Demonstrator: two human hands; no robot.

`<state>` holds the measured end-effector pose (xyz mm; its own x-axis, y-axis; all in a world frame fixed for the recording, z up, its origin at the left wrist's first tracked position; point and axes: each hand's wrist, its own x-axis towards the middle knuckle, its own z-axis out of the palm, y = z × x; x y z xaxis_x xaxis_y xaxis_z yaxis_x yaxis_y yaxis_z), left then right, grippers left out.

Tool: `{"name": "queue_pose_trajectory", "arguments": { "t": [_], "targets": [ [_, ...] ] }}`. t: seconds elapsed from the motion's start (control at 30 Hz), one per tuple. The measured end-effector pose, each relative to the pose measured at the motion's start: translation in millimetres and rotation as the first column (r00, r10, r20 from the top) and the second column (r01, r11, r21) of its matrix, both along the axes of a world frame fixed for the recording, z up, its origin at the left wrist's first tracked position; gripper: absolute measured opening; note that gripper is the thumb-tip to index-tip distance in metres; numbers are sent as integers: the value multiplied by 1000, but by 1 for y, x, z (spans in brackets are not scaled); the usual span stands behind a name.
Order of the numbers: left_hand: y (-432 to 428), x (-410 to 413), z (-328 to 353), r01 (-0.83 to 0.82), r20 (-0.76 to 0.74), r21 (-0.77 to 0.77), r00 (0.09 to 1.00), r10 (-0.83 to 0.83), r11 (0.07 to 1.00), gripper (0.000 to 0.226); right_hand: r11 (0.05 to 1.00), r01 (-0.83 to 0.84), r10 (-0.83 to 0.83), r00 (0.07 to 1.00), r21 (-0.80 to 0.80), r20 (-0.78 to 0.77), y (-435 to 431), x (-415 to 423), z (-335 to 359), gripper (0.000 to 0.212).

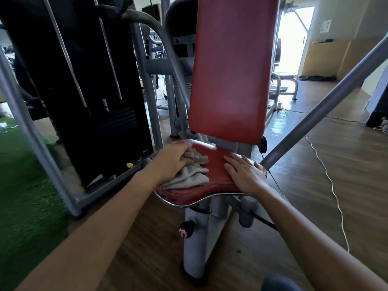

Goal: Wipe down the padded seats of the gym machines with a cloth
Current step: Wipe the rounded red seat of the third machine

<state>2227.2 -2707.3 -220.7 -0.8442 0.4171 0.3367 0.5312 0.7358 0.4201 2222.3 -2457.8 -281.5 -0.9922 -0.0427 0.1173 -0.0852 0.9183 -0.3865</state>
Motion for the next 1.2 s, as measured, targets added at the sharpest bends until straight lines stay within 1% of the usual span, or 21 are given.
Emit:
{"name": "queue_pose_trajectory", "arguments": {
  "t": [0.07,0.13,0.17,0.23,0.3,0.37,0.43,0.47,0.53,0.6,0.63,0.67,0.7,0.73,0.83,0.9,0.97,1.07,1.1,1.13,1.2],
  "targets": [
    [-5,4,3,-34,-1,81,999,34,996,14,1000,-10,10,1000,-1,-5,-1,2,-1,49],
    [-19,17,5,-91,-36,186,994,99,978,15,1000,-18,18,1000,0,3,1,1,-1,49],
    [-28,28,4,-135,-67,247,985,156,960,14,1000,-17,17,1000,0,10,1,0,0,50],
    [-51,56,-9,-232,-121,393,946,300,890,11,1000,-8,8,1000,-11,10,-2,-4,4,49],
    [-67,86,-33,-336,-110,511,887,448,791,14,998,-54,52,997,-35,-51,-18,-6,11,46],
    [-75,107,-63,-456,5,585,829,560,671,16,965,-258,252,961,-44,-110,-51,-1,19,42],
    [-71,120,-92,-538,131,644,778,614,544,15,882,-466,461,884,-67,-70,-87,7,24,44],
    [-66,126,-103,-559,174,675,755,632,482,15,860,-508,506,861,-56,-39,-100,10,25,46],
    [-51,136,-115,-565,230,746,715,660,353,17,861,-508,509,861,23,-25,-114,9,24,48],
    [-31,143,-117,-531,268,817,694,668,224,19,876,-480,482,875,58,-35,-118,6,24,48],
    [-21,145,-115,-504,281,847,696,661,171,21,879,-473,476,879,61,-35,-121,5,22,48],
    [-9,145,-112,-471,280,871,709,648,139,24,880,-471,474,880,65,-34,-123,4,22,48],
    [2,144,-108,-436,264,890,730,630,132,28,880,-470,473,880,74,-32,-126,3,21,48],
    [12,141,-104,-410,242,900,753,612,149,33,876,-473,478,878,92,-33,-129,2,21,47],
    [34,125,-99,-402,183,875,790,586,268,49,852,-499,510,860,159,-32,-132,-2,21,48],
    [34,113,-99,-415,166,852,793,586,320,57,850,-502,512,859,158,-27,-132,-4,19,49],
    [25,104,-99,-411,183,859,804,566,305,57,869,-485,490,871,102,-31,-132,-5,18,47],
    [6,95,-101,-404,252,892,817,519,202,50,883,-464,468,883,72,-47,-134,-5,18,48],
    [4,95,-102,-397,259,899,825,503,187,49,883,-464,467,882,69,-53,-135,-5,18,48],
    [5,96,-104,-388,259,903,836,484,186,50,883,-464,468,882,66,-59,-135,-5,18,48],
    [13,103,-110,-360,232,906,863,450,224,57,885,-462,465,882,61,-70,-133,-5,18,48]
  ]
}}
